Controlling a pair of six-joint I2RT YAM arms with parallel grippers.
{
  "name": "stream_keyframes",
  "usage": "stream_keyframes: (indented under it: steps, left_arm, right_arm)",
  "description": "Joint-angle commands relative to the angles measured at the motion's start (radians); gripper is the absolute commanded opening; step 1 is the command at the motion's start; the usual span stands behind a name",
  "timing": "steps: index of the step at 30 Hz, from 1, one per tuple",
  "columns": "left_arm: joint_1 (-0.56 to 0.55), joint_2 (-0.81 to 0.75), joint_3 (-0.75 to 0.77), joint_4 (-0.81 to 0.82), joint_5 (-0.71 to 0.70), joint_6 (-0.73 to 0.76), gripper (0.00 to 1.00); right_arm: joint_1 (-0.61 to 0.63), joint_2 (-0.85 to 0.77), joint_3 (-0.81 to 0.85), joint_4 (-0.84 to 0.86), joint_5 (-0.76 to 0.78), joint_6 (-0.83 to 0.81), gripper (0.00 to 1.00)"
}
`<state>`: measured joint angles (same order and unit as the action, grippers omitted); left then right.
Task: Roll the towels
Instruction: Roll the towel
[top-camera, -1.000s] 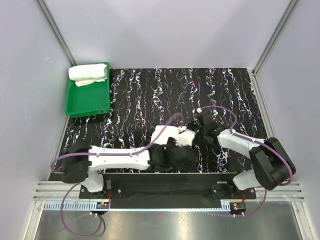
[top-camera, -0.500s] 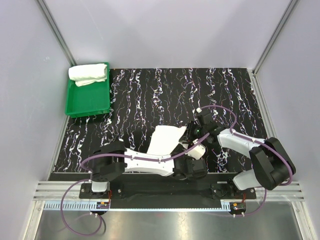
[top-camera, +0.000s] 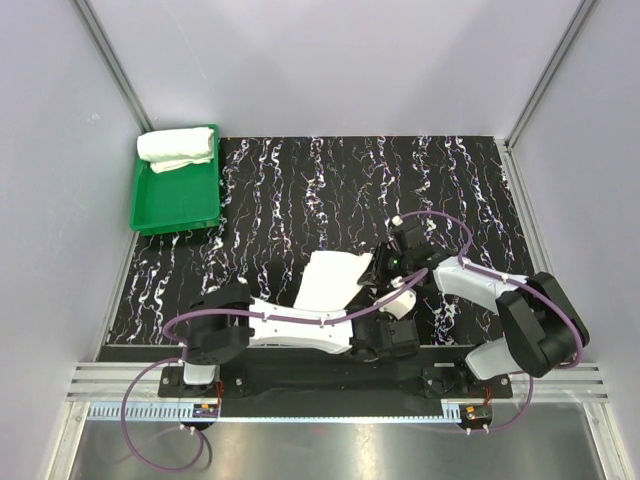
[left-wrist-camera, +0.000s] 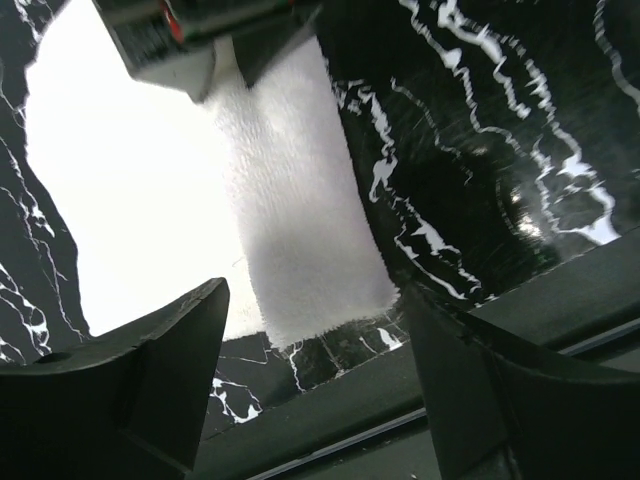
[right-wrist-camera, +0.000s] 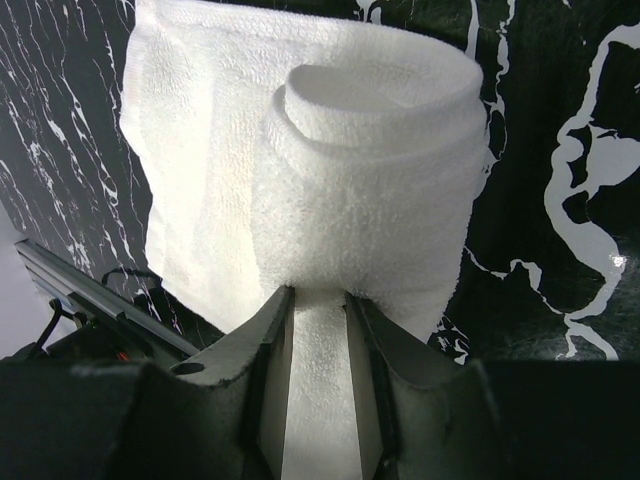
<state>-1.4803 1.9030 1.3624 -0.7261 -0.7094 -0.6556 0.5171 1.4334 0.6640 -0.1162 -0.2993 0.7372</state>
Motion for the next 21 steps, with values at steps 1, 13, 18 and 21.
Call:
stream_keyframes:
  steps: [1,13,18,21]
  left_arm:
    - [-0.018,0.005,0.052,-0.013,-0.079,0.002,0.73]
    - [-0.025,0.09,0.069,0.013,-0.053,-0.024,0.68]
    - [-0.005,0.13,0.05,0.022,-0.033,-0.042,0.69]
    - [0.005,0.125,0.014,0.05,-0.018,-0.05,0.68]
  right_arm:
    - [0.012,0.022,0.034,0.006,0.009,-0.022,0.34]
    - [0.011,0.036,0.029,0.012,0.008,-0.024,0.34]
    - [0.012,0.047,0.026,0.019,0.008,-0.024,0.34]
    - [0.012,0.05,0.025,0.02,0.006,-0.022,0.34]
